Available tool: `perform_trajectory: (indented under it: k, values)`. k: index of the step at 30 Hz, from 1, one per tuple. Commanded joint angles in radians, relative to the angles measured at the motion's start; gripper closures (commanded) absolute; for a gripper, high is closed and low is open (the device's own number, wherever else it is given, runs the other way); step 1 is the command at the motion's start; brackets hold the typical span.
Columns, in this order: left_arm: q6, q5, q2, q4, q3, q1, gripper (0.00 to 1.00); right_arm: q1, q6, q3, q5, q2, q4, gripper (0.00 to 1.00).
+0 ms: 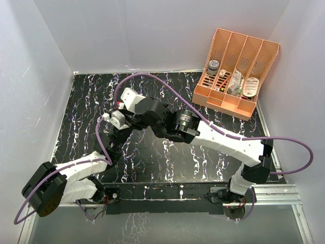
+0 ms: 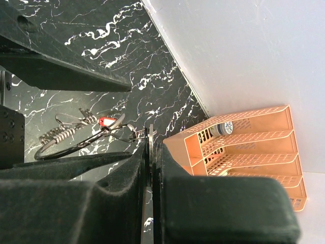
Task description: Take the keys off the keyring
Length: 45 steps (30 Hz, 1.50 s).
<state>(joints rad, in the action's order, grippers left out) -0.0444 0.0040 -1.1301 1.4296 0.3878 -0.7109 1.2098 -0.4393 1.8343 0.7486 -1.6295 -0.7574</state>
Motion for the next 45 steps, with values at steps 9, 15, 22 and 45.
perform_trajectory:
  k: [9, 15, 22, 45]
  values:
    - [0.008, 0.018, 0.0, 0.041, 0.039, -0.006, 0.55, 0.005, 0.008, -0.021, 0.005, 0.062, 0.092, 1.0]
    - [0.005, 0.017, 0.003, 0.033, 0.038, -0.005, 0.59, 0.005, 0.008, -0.026, 0.005, 0.065, 0.099, 1.0]
    - [0.001, 0.023, 0.002, 0.022, 0.034, -0.006, 0.63, 0.005, 0.008, -0.027, -0.002, 0.07, 0.109, 1.0]
    - [0.017, 0.037, 0.038, 0.023, 0.036, -0.01, 0.68, 0.005, 0.011, -0.041, -0.002, 0.074, 0.121, 1.0]
